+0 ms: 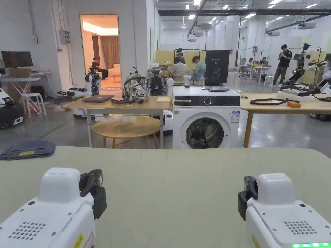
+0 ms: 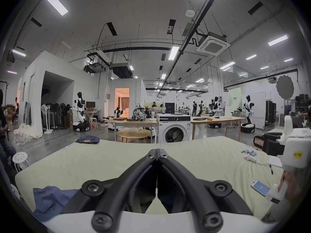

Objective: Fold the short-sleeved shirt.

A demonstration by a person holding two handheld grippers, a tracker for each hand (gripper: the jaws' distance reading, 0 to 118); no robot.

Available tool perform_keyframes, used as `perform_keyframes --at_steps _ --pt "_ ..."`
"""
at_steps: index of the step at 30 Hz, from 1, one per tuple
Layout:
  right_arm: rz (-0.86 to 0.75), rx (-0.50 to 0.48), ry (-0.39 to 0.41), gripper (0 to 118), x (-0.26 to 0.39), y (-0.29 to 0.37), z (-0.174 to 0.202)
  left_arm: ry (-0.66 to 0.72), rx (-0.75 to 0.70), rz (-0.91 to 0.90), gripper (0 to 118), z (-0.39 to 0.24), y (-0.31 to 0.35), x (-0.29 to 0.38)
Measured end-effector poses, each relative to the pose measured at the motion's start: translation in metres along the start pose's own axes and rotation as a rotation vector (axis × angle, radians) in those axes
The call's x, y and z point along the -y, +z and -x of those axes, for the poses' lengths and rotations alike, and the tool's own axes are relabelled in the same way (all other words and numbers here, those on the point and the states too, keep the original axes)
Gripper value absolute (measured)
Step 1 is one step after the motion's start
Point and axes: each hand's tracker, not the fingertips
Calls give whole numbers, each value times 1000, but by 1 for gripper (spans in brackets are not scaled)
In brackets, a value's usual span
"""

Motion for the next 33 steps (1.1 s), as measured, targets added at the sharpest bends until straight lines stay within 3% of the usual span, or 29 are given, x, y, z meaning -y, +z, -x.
perform_keyframes --at_steps 18,33 --pt "-5 -18 6 0 -4 0 11 14 -24 -5 0 9 12 -3" --pt "10 -389 -20 0 -1 -29 133 -15 -376 75 0 93 91 6"
